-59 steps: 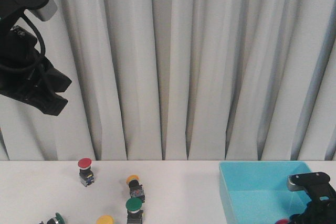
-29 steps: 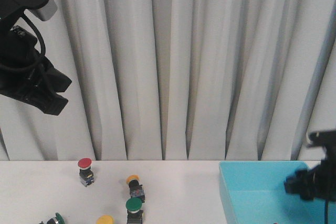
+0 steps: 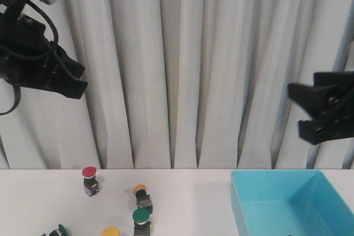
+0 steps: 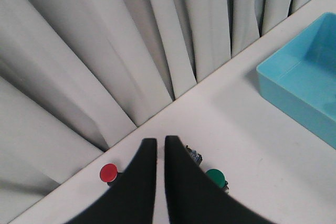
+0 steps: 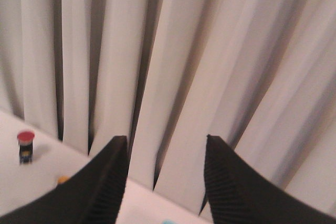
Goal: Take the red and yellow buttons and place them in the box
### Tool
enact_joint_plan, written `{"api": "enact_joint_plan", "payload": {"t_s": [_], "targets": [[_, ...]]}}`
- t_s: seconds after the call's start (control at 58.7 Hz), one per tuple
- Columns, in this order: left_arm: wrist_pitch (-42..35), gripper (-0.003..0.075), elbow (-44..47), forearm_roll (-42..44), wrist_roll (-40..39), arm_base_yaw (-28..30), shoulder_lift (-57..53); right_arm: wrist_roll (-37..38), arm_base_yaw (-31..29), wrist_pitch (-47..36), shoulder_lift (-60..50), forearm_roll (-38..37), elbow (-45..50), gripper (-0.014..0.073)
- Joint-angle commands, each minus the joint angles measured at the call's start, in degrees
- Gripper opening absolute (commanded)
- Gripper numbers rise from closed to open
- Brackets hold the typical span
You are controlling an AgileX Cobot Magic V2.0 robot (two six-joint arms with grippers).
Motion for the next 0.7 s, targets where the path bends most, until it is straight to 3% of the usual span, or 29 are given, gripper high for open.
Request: {"api": "enact_joint_plan", "payload": {"t_s": [0.0, 0.136, 0.324, 0.409, 0.681], "targets": [[-3.68, 0.0126, -1.48, -0.23, -0.7, 0.14, -0.85, -0.46, 0.06, -3.59, -3.93, 1.38, -1.95, 0.0269], [-3.12, 0.0306, -1.48, -0.28, -0.75, 0.14, -0.22, -0.99, 0.06, -3.59, -6.35, 1.17, -1.91, 0.0209], [1.23, 0.054, -1.48, -0.28, -1.48, 0.14, 1.24, -0.99, 0.06, -2.17, -6.35, 1.11, -1.84, 0.0211], [2.74, 0.0573, -1.48, -0.22, -3.7, 0.14, 2.99, -0.99, 0.06, -1.4, -6.36, 1.05, -1.84, 0.0223], [12.52, 0.0559, -1.48, 0.23, -6.73, 0.14, 14.38, -0.99, 0.06, 0.77, -6.36, 1.05, -1.84, 0.0241]]}}
